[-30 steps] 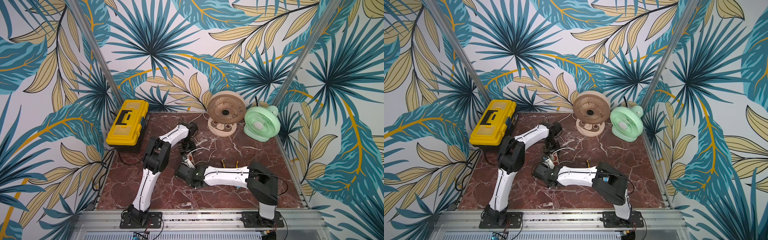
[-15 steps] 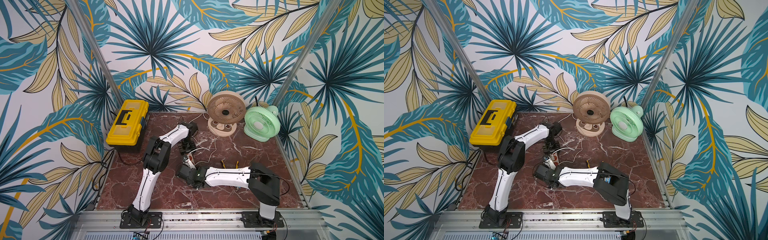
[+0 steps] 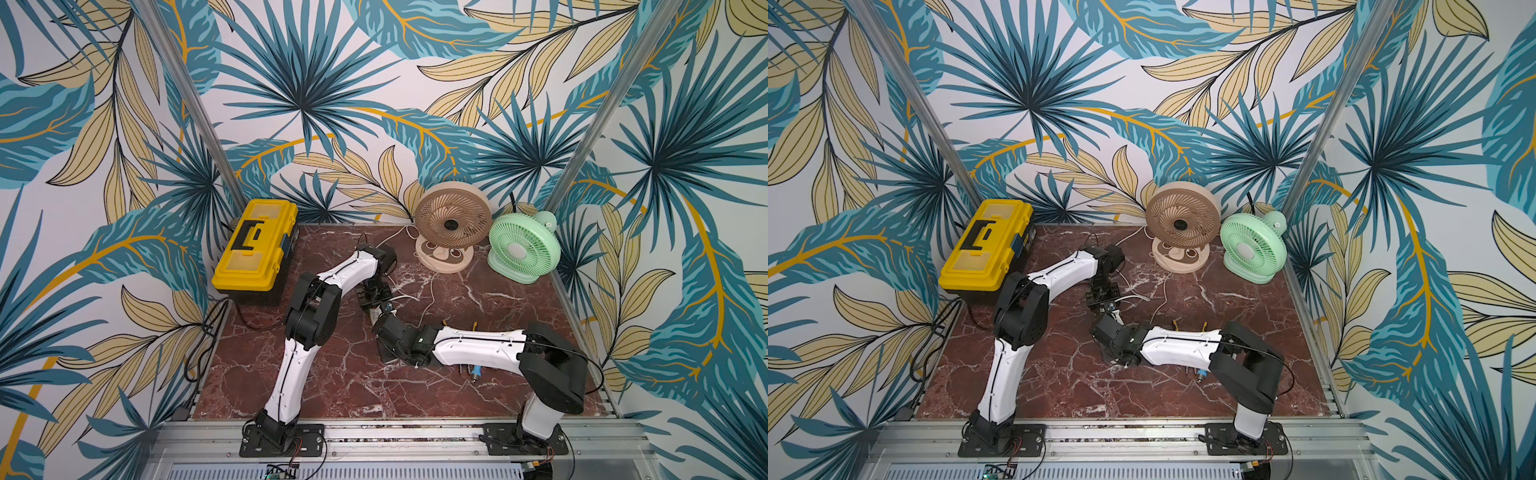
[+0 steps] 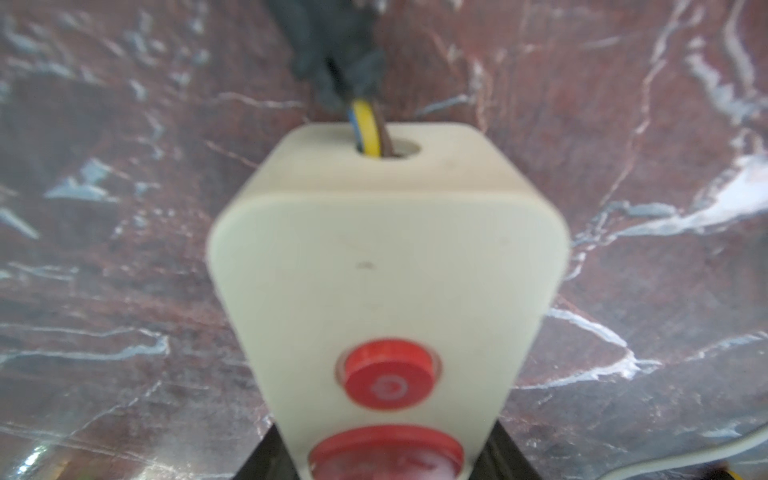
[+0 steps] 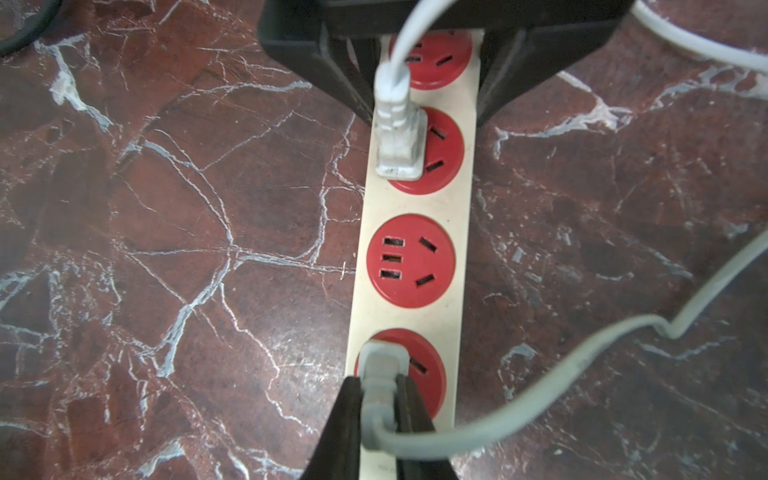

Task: Unplug the desk fan from the power strip
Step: Remove the plug from the socket.

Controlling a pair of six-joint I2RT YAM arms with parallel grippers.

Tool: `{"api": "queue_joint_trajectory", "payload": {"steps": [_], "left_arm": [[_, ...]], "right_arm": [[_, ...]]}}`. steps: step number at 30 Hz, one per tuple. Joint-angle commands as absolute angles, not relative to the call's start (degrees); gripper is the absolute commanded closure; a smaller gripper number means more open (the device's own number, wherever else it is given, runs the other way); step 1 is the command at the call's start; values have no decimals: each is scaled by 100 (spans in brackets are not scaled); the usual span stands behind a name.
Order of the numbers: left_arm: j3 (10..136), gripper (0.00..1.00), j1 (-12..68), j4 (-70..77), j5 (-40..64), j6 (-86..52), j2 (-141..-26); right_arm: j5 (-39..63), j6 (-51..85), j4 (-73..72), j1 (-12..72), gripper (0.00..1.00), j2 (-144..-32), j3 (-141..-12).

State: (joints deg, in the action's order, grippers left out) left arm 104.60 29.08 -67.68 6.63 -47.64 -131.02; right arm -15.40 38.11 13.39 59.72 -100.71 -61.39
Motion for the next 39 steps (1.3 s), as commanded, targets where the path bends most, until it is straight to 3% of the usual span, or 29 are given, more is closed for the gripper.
{"api": "queue_joint_trajectory", "payload": {"steps": [1,8,24,39], "left_arm": [[9822,100,2926,-6642,-171,-4286,-13945],[9830,100,2931,-6571,-121,-4250,-13969],[9857,100,2933,-6579,-95,-4184,-14001],[9887,100,2928,-6598,-81,-4156,-14029]], "right_arm": [[-1694,3995,1383,5882,100,-9707,-6094],[-1850,3826,1542,5960,100,-9868,-6321],[-3398,3032,2554,6734,100,-10477,-7440],[-3485,3158,2543,6662,100,-10261,-7352]]}}
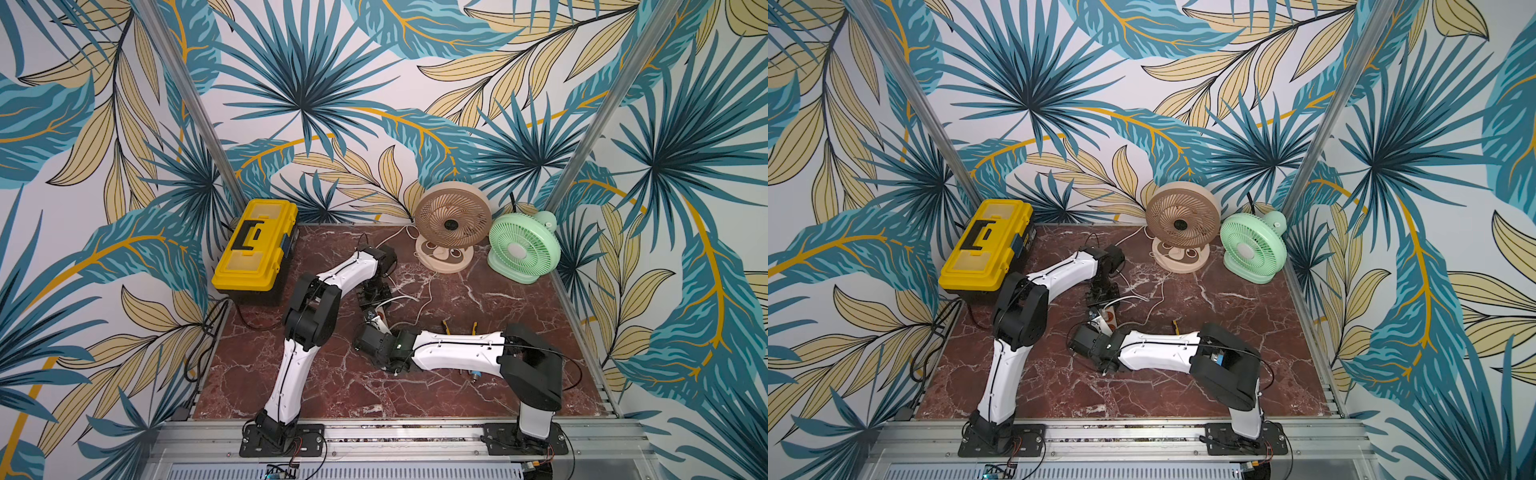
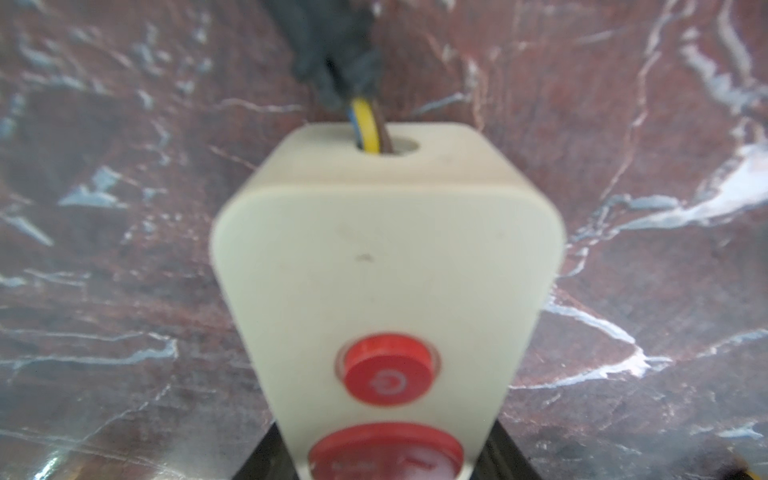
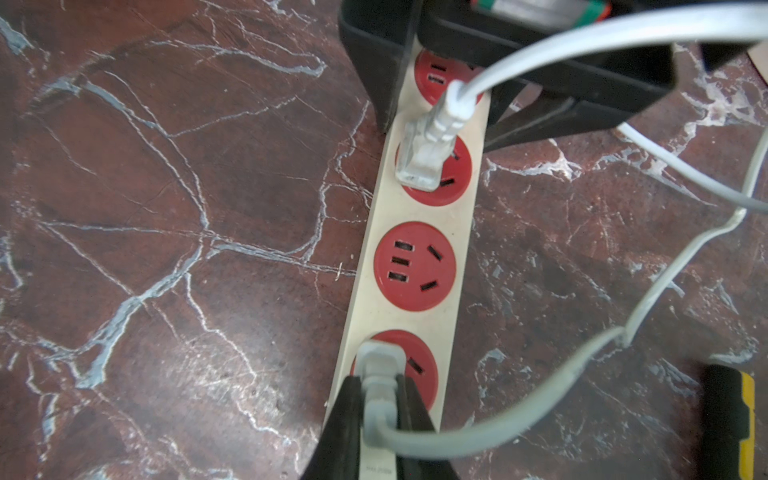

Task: Unplug the desk fan from the power strip
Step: Remove the plug from the socket.

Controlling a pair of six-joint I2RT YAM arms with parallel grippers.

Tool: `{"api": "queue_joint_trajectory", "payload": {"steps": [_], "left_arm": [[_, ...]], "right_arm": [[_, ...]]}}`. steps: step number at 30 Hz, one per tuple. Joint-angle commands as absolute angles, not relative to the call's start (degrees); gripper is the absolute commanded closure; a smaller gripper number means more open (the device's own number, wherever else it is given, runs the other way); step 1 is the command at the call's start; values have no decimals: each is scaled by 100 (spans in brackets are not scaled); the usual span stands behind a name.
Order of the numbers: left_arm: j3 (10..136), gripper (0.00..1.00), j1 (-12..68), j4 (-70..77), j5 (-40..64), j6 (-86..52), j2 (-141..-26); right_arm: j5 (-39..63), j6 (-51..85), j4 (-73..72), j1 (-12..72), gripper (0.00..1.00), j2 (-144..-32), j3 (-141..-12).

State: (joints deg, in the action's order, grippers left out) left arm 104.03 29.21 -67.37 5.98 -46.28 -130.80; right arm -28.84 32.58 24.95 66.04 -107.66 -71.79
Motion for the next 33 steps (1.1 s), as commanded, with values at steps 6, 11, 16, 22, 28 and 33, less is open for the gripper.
{"api": "queue_joint_trajectory", "payload": {"steps": [6,11,16,22,28,33], "left_arm": [[9873,100,2929,-6585,-72,-4148,-14019],[9859,100,2935,-6575,-77,-4157,-14020],[9840,100,2935,-6566,-79,-4174,-14020],[9817,100,2930,-6546,-57,-4184,-14036],[9809,100,2935,-6525,-42,-4194,-14053],[9809,100,2935,-6517,-18,-4193,-14078]], "right_arm": [[-2896,3545,2072,6272,100,-9820,-6775],[-2267,3992,1633,5832,100,-9484,-6205],[-1797,4220,1370,5557,100,-9277,-5868],[-1756,4218,1388,5533,100,-9297,-5866],[-1684,4190,1440,5557,100,-9424,-5962],[-2148,3911,1802,5814,100,-9623,-6312]]}}
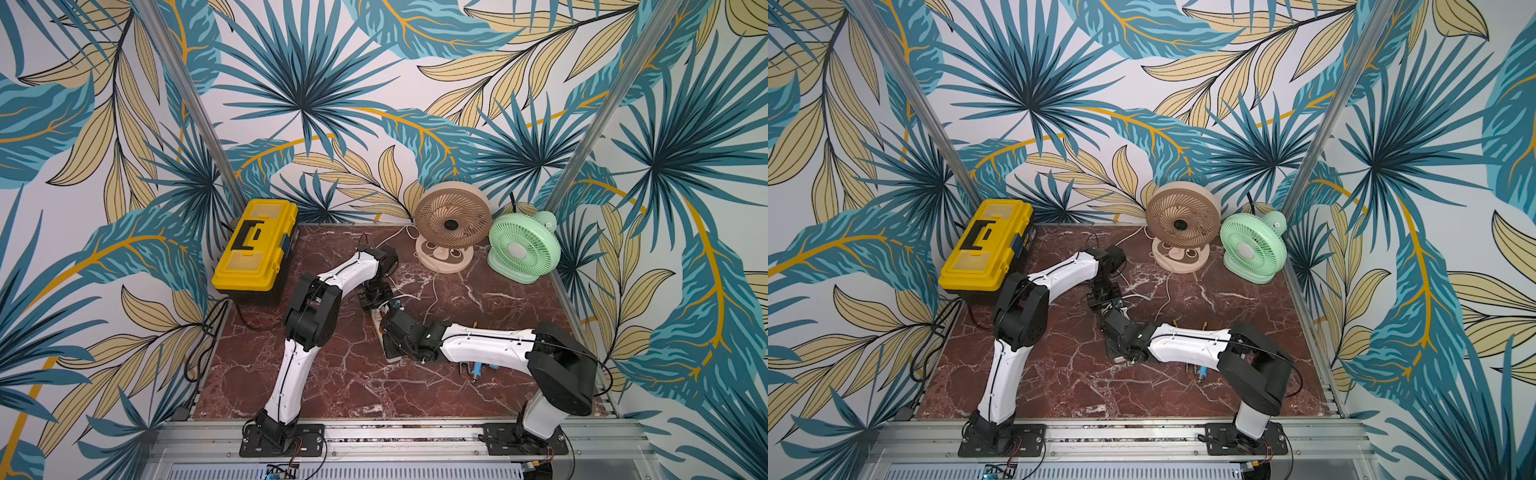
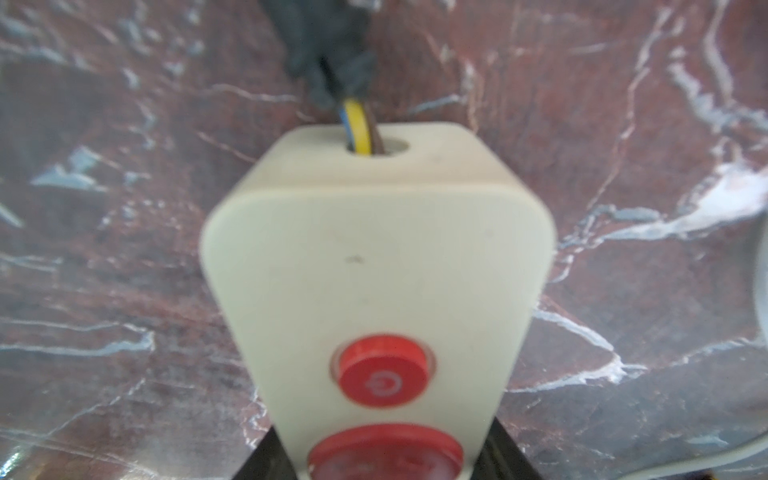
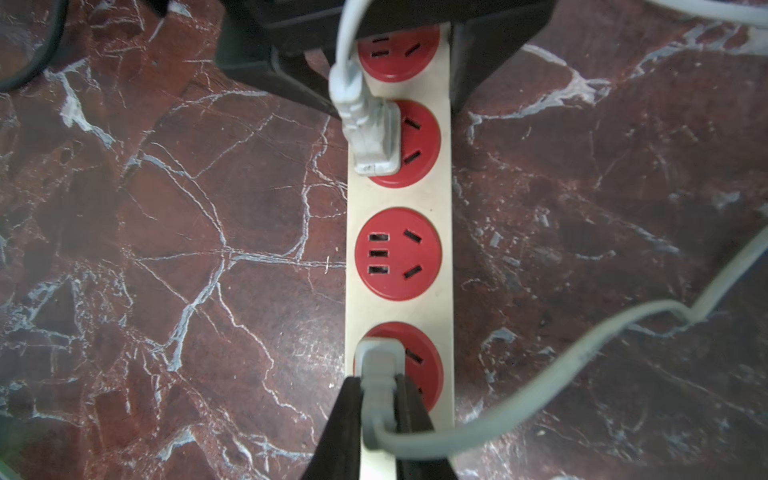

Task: Unplug the desk fan from the power strip
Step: Remove the plug from the socket.

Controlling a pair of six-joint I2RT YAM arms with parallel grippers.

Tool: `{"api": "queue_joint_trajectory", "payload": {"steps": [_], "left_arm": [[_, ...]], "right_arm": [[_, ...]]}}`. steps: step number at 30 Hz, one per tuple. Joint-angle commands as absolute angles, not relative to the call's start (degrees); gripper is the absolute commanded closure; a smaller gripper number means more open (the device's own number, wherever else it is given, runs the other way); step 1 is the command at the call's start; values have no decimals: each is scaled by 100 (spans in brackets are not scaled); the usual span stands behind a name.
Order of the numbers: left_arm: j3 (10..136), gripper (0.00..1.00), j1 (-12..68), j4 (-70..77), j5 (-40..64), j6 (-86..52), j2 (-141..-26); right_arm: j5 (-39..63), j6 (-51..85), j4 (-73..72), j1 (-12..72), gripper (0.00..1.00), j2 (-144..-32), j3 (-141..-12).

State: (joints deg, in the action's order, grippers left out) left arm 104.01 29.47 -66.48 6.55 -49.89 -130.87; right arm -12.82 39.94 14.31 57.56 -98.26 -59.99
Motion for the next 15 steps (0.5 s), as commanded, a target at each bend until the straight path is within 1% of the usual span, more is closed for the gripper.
{"api": "queue_joint_trajectory", "payload": {"steps": [1,10,15], "left_arm": [[9809,100,2931,-6513,-18,-4190,-14080],[9808,100,2935,-6519,-17,-4190,-14085],[9813,100,2942,-6517,-2,-4197,-14086]], "right_arm": [[-2283,3827,1887,5890,100,-9674,-6422],[-3407,3185,2530,6541,100,-10189,-7240],[-3544,3135,2649,6644,100,-10388,-7420]]}}
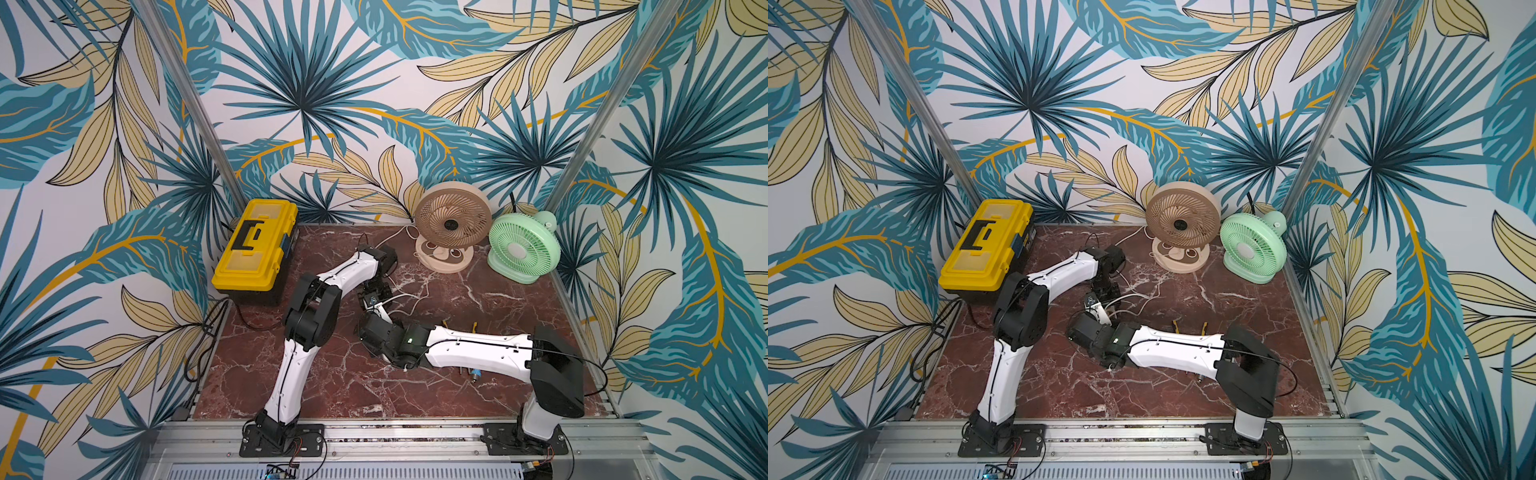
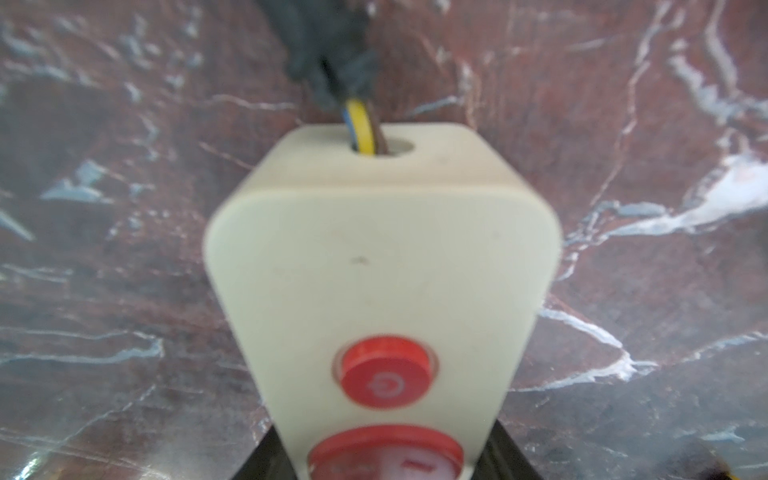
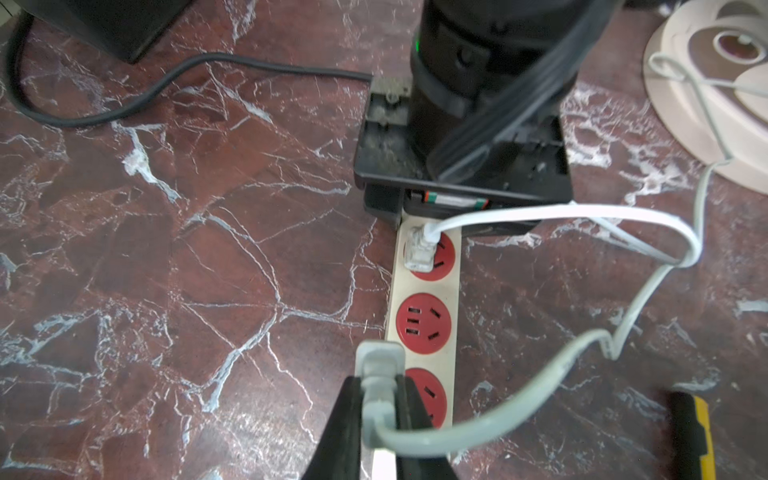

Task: Unplug the desk fan from the power strip
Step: Remove the plug from the socket, then place the plug at the center of the board.

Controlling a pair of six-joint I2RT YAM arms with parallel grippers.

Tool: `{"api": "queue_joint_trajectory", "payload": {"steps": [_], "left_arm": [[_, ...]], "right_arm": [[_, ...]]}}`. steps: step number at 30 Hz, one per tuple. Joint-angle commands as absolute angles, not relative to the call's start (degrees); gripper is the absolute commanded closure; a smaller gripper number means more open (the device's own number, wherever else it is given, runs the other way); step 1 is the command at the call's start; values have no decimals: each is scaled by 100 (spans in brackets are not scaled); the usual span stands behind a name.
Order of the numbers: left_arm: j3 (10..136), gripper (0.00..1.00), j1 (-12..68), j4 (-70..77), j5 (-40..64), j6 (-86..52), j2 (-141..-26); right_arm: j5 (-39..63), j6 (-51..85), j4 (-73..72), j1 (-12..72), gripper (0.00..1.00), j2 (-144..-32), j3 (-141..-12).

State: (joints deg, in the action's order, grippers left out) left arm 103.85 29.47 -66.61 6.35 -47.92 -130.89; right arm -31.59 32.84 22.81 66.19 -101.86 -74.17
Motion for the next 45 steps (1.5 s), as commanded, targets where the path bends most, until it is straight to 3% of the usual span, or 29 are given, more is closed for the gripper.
{"api": "queue_joint_trajectory", "payload": {"steps": [1,12,22,34,45], "left_arm": [[9815,100,2941,-6521,-5,-4192,-14086],[9817,100,2937,-6491,31,-4175,-14086],[9820,100,2942,-6506,46,-4166,-13877],[9580,100,2943,-6303,164,-4109,-13482],[9425,100,2938,-6123,285,-4004,-13279]], "right_arm": [[-3546,3136,2639,6642,100,-10384,-7415],[-3665,3157,2666,6627,100,-10236,-7313],[-3476,3309,2358,6197,100,-9345,-6535],[-2867,3088,2140,4865,100,-8600,-6074],[-2322,2770,1964,3116,100,-9319,-6594]]}}
